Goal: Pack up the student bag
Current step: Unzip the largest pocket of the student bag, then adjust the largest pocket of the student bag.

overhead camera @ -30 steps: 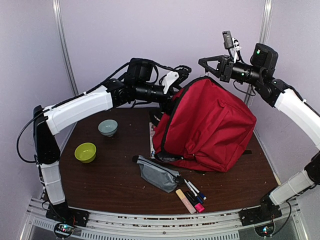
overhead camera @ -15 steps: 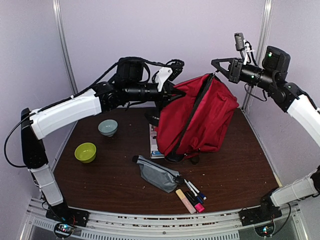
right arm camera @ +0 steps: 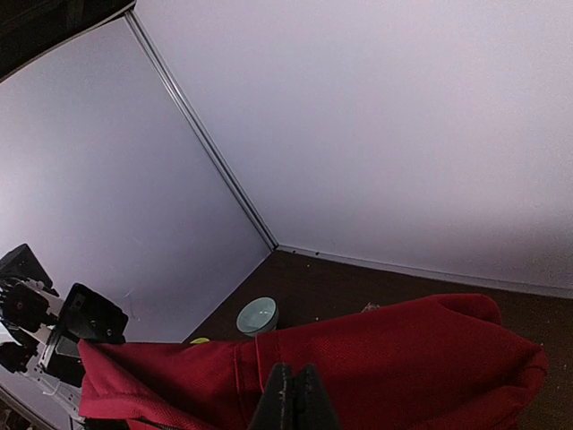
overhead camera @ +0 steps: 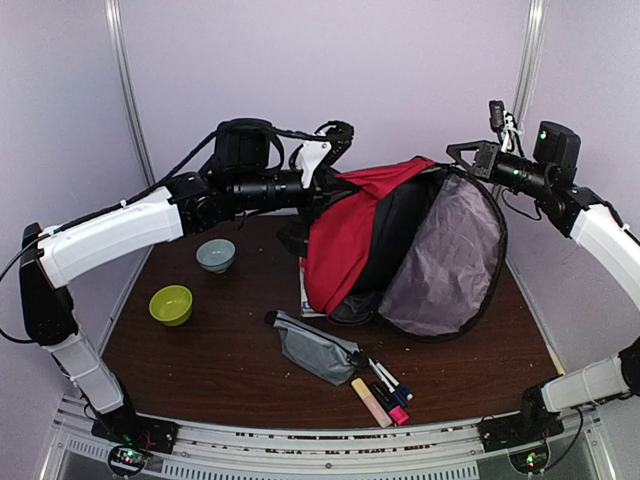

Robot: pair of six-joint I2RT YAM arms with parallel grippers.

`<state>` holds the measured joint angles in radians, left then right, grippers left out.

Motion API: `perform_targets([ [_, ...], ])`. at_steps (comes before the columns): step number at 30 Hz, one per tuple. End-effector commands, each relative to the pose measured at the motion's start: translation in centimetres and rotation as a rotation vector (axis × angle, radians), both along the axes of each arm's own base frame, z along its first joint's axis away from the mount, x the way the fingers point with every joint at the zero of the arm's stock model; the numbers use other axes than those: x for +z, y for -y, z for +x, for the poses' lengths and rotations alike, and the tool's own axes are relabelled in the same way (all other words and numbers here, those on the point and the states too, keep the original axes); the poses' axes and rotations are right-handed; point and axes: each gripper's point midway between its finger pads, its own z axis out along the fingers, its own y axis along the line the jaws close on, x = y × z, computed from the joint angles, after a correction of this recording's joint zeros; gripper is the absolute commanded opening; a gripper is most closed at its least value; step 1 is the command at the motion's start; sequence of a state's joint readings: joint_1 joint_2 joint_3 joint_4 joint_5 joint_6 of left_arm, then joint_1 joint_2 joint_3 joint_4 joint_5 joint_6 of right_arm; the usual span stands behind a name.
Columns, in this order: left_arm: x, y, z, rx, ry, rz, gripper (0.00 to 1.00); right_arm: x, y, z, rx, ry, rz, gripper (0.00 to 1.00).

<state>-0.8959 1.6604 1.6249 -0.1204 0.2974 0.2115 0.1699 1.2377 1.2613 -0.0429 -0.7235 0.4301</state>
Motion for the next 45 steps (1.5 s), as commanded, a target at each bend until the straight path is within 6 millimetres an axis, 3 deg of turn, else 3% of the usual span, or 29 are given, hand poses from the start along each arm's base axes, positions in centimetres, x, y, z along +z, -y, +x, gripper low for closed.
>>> perform_targets([
  [1, 9.5, -3.6, -1.3, 0.01, 0.153, -0.206, 0.0, -1.2, 7.4, 5.0, -0.328, -0.019, 0.017, 0.0],
  [4, 10.2, -3.6, -0.4, 0.052, 0.121, -0.239, 0.0, -0.8, 6.1, 5.0, -0.247, -0.016, 0.032, 0.0],
  [8, 10.8, -3.6, 2.4, 0.159, 0.065, -0.296, 0.0, 2.1, 3.1, 3.5, -0.092, 0.049, 0.056, 0.03],
  [9, 11.3, -4.0, 3.5, 0.207, 0.056, -0.318, 0.0, 2.7, 2.7, 3.1, -0.072, 0.062, 0.053, 0.15],
  [10, 11.4, -4.1, 4.3, 0.233, 0.042, -0.33, 0.0, 3.2, 2.3, 2.7, -0.056, 0.072, 0.056, 0.34],
  [12, 11.2, -4.9, 6.3, 0.325, 0.027, -0.345, 0.0, 3.9, 1.9, 1.7, -0.021, 0.08, 0.069, 0.8],
  [13, 11.0, -5.2, 6.9, 0.353, 0.021, -0.351, 0.0, 4.0, 1.8, 1.1, -0.01, 0.082, 0.072, 0.97],
  [14, 10.7, -5.3, 7.4, 0.369, 0.013, -0.354, 0.0, 4.0, 1.7, 0.5, 0.0, 0.084, 0.076, 1.0],
  [17, 10.1, -5.6, 8.0, 0.38, -0.005, -0.357, 0.0, 2.8, 1.5, -1.6, 0.032, 0.099, 0.094, 1.0],
  [21, 9.3, -5.8, 8.6, 0.395, -0.014, -0.347, 0.0, -2.2, 0.9, -3.9, 0.064, 0.046, 0.135, 1.0],
  [24, 9.2, -6.1, 8.9, 0.409, -0.016, -0.344, 0.0, -4.7, -1.3, -7.6, 0.144, 0.062, 0.144, 1.0],
  [28, 8.8, -6.3, 9.3, 0.421, -0.013, -0.334, 0.0, -10.2, -5.1, -11.5, 0.133, 0.061, -0.076, 1.0],
  [34, 8.7, -6.2, 9.2, 0.41, -0.015, -0.338, 0.0, -15.1, -5.8, -11.8, 0.053, 0.024, -0.168, 1.0],
  [40, 8.7, -6.3, 9.2, 0.411, -0.013, -0.333, 0.0, -19.7, -8.6, -11.7, 0.112, -0.045, -0.226, 0.99],
  [41, 8.7, -6.3, 9.2, 0.413, -0.014, -0.332, 0.0, -20.2, -9.0, -11.4, 0.115, -0.063, -0.234, 0.95],
  [42, 8.6, -6.4, 9.2, 0.413, -0.013, -0.33, 0.0, -20.3, -9.4, -11.2, 0.121, -0.072, -0.235, 0.83],
  [45, 8.7, -7.0, 9.1, 0.422, -0.014, -0.327, 0.0, -19.4, -9.3, -10.0, 0.079, -0.074, -0.259, 0.21],
])
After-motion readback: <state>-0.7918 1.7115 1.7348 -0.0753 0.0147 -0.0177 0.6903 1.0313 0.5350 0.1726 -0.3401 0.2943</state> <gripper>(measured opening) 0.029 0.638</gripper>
